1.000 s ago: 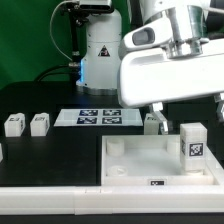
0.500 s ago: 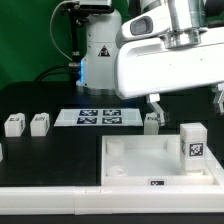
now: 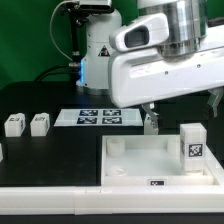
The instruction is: Assemble one leg
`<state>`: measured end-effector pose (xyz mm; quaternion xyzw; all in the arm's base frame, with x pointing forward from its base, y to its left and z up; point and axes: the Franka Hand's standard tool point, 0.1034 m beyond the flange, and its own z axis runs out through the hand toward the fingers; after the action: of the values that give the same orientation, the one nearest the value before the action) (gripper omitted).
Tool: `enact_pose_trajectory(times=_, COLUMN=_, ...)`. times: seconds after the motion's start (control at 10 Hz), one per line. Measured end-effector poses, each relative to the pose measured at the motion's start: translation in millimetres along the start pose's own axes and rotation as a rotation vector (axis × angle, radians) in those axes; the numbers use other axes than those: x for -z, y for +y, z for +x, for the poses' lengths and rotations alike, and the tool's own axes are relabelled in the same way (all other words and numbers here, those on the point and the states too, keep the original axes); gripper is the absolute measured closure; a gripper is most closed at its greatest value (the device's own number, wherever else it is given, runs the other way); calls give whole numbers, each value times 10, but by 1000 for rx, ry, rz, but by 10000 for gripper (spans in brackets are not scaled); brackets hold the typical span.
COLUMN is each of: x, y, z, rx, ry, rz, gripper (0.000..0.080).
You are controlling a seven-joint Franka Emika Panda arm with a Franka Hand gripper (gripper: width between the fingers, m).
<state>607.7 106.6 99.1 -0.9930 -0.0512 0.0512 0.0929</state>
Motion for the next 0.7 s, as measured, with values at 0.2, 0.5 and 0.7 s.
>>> enact_pose_trajectory(times=0.2, x=2, y=-45, z=65, rx=8, ry=14, rz=0, gripper=150)
enact_pose_trajectory(times=0.5, x=-35, y=-48, z=150, rx=3, ry=35, rz=-1, gripper=150)
enact_pose_trajectory(times=0.7, x=-126, y=-43, z=162, rx=7, ry=65, rz=-10, gripper=200)
